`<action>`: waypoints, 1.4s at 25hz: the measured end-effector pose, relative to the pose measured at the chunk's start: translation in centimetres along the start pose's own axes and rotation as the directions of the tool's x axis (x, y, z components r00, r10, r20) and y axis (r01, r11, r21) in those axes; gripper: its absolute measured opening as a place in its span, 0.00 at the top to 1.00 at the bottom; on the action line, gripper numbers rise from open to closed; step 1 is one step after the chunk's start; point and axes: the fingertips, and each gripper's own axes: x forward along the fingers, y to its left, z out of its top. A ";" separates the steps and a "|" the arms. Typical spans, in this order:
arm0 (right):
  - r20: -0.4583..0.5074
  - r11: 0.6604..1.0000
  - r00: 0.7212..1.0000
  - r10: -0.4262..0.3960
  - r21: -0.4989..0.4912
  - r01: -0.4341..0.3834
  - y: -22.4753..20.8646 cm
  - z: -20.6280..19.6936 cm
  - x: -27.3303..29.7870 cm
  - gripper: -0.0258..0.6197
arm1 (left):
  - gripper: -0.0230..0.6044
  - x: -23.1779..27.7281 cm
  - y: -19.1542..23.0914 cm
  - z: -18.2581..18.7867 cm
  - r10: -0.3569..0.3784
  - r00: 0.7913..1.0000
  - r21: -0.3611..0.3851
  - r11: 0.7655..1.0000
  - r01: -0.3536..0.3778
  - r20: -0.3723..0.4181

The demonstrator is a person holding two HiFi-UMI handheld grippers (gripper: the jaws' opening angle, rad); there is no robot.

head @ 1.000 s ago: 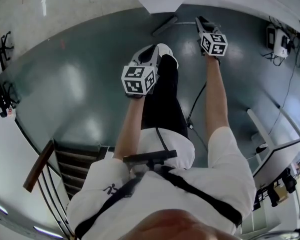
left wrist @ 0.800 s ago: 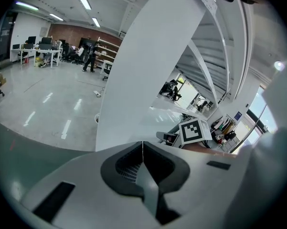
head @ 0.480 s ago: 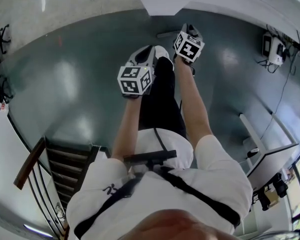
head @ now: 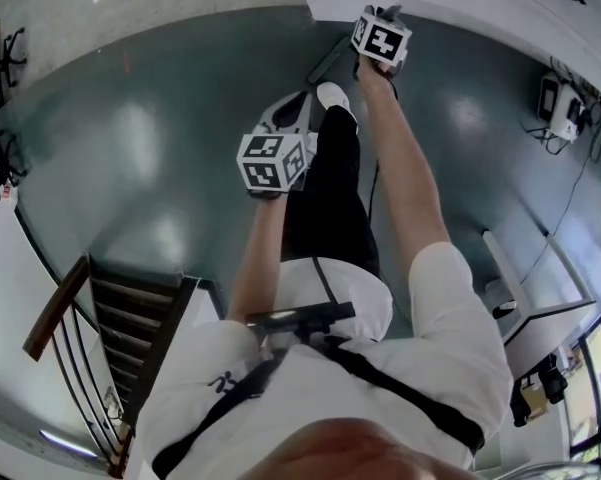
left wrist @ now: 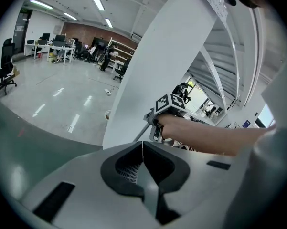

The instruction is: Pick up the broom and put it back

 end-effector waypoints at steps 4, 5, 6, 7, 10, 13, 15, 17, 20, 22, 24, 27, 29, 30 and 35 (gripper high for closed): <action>-0.019 0.997 0.999 0.036 -0.062 -0.037 1.3 0.8 1.7 0.86 | 0.94 0.0 0.6 -0.4 0.009 1.000 -0.003 1.000 -0.009 -0.003; -0.021 0.996 0.999 0.043 -0.076 -0.044 1.6 0.9 1.9 0.86 | 0.94 0.0 0.7 -0.4 0.010 1.000 -0.003 1.000 -0.010 -0.003; -0.023 0.995 0.998 0.051 -0.087 -0.053 1.9 0.9 2.1 0.86 | 0.94 0.0 0.8 -0.4 0.011 1.000 -0.004 1.000 -0.011 -0.003; -0.027 0.993 0.998 0.059 -0.096 -0.061 2.1 0.9 2.2 0.86 | 0.94 0.0 0.8 -0.4 0.011 1.000 -0.005 1.000 -0.011 -0.003; -0.039 0.989 0.997 0.073 -0.124 -0.077 2.2 0.9 2.4 0.86 | 0.94 0.0 0.8 -0.3 0.011 1.000 -0.005 1.000 -0.011 -0.001; -0.056 0.985 0.994 0.092 -0.140 -0.099 2.2 1.2 2.6 0.86 | 0.94 0.1 0.6 -0.2 0.011 1.000 -0.004 1.000 -0.011 0.001; -0.072 0.982 0.989 0.132 -0.128 -0.141 2.6 1.0 2.6 0.86 | 0.94 0.0 0.5 -0.4 0.009 1.000 -0.007 1.000 -0.009 -0.001; -0.093 0.979 0.982 0.165 -0.107 -0.175 2.8 0.6 2.4 0.86 | 0.94 -0.1 0.5 -0.7 0.005 1.000 -0.008 1.000 -0.005 -0.009; -0.110 0.974 0.976 0.188 -0.106 -0.200 3.1 0.3 1.9 0.76 | 0.94 -0.2 0.4 -0.9 -0.003 1.000 -0.010 1.000 0.003 -0.020; -0.114 0.968 0.970 0.216 -0.108 -0.228 3.4 0.2 1.9 0.63 | 0.94 0.1 0.2 -0.8 -0.009 1.000 -0.010 1.000 0.009 -0.024; -0.115 0.963 0.966 0.231 -0.114 -0.244 3.5 0.0 1.9 0.56 | 0.94 0.3 0.0 -0.7 -0.017 1.000 -0.009 1.000 0.017 -0.025; -0.110 0.967 0.969 0.220 -0.107 -0.232 3.2 0.0 1.4 0.55 | 0.94 0.5 -0.1 -0.6 -0.024 0.999 -0.008 1.000 0.023 -0.030; -0.107 0.970 0.971 0.213 -0.096 -0.223 2.8 -0.1 1.0 0.55 | 0.94 0.5 -0.2 -0.8 -0.026 0.999 -0.010 1.000 0.025 -0.035; -0.106 0.970 0.971 0.213 -0.092 -0.223 2.7 -0.2 0.8 0.55 | 0.94 0.5 -0.2 -0.8 -0.027 0.999 -0.012 1.000 0.027 -0.037; -0.100 0.967 0.968 0.229 -0.088 -0.238 2.1 -0.4 -0.3 0.55 | 0.94 0.7 -0.6 -0.6 -0.034 0.999 -0.013 0.999 0.034 -0.030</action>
